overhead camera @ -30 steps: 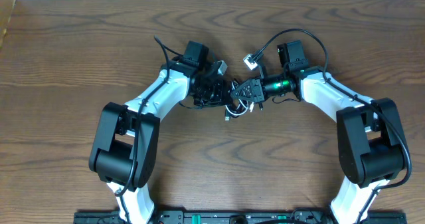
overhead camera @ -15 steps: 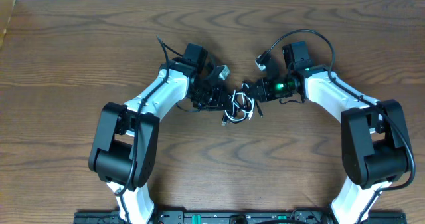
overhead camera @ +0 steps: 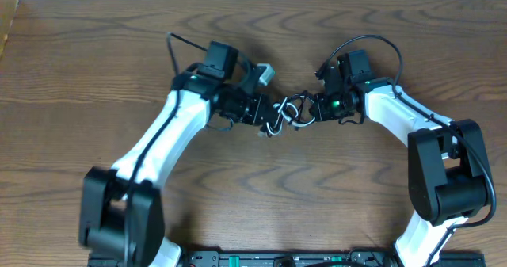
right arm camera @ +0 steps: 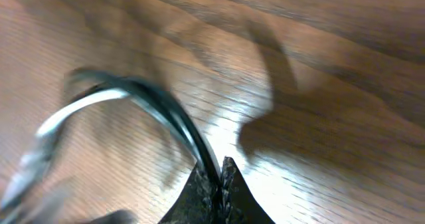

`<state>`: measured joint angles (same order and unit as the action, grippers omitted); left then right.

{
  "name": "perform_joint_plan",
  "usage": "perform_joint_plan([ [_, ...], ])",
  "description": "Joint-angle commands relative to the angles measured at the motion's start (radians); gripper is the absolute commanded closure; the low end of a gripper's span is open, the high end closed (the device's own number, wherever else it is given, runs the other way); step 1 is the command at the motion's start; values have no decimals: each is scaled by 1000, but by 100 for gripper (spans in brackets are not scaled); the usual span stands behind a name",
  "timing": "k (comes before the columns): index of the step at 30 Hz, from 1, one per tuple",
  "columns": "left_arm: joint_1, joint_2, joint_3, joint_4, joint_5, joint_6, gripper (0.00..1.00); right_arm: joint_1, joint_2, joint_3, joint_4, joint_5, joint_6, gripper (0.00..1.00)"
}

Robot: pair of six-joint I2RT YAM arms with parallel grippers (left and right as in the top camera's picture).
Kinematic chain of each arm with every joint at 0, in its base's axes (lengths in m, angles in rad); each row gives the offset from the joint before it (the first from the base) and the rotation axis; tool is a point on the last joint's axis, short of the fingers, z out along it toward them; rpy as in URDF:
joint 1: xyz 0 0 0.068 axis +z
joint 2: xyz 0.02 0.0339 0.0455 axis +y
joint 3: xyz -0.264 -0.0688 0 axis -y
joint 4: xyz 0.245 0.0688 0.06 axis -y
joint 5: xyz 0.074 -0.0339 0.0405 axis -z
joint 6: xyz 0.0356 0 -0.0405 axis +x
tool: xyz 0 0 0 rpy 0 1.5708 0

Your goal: Untangle cables

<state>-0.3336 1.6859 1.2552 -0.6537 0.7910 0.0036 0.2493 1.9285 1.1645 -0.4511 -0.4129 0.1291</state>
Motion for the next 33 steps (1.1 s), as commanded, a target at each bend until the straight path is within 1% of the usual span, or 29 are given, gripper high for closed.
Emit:
perform_joint_plan([
  [1, 32, -70, 9, 0, 5, 17, 93, -35, -14, 11, -14, 101, 5, 99],
  [3, 42, -94, 9, -1, -41, -11, 93, -54, -14, 11, -19, 100, 5, 99],
  [7, 49, -102, 9, -1, -48, -15, 92, -75, -16, 11, -32, 56, 0, 99],
  [10, 48, -100, 9, -1, -47, -16, 93, -94, -18, 11, -32, -126, -96, 98],
  [12, 48, -100, 9, -1, -47, -16, 93, -108, -21, 12, -31, -278, -167, 95],
  [16, 48, -100, 9, -1, -48, -15, 93, -126, -21, 12, -26, -467, -210, 83],
  [19, 48, -100, 9, 0, -48, -14, 93, -144, -23, 13, -25, -557, -213, 68],
  [20, 48, -100, 9, 0, -48, -10, 93, -156, -23, 13, -25, -604, -213, 66],
  [24, 45, -99, 9, 2, -48, 0, 92, -192, -25, 13, -20, -826, -214, 66],
  [26, 39, -97, 9, 7, -48, 0, 92, -195, -25, 13, -13, -919, -217, 64],
  [29, 27, -95, 9, 16, -48, 0, 93, -193, -25, 13, -13, -1026, -243, 57],
  [32, 14, -90, 9, 24, -48, 0, 92, -188, -25, 13, -12, -1081, -243, 51],
  [33, 8, -89, 9, 27, -47, 0, 93, -184, -25, 13, -12, -1087, -242, 51],
])
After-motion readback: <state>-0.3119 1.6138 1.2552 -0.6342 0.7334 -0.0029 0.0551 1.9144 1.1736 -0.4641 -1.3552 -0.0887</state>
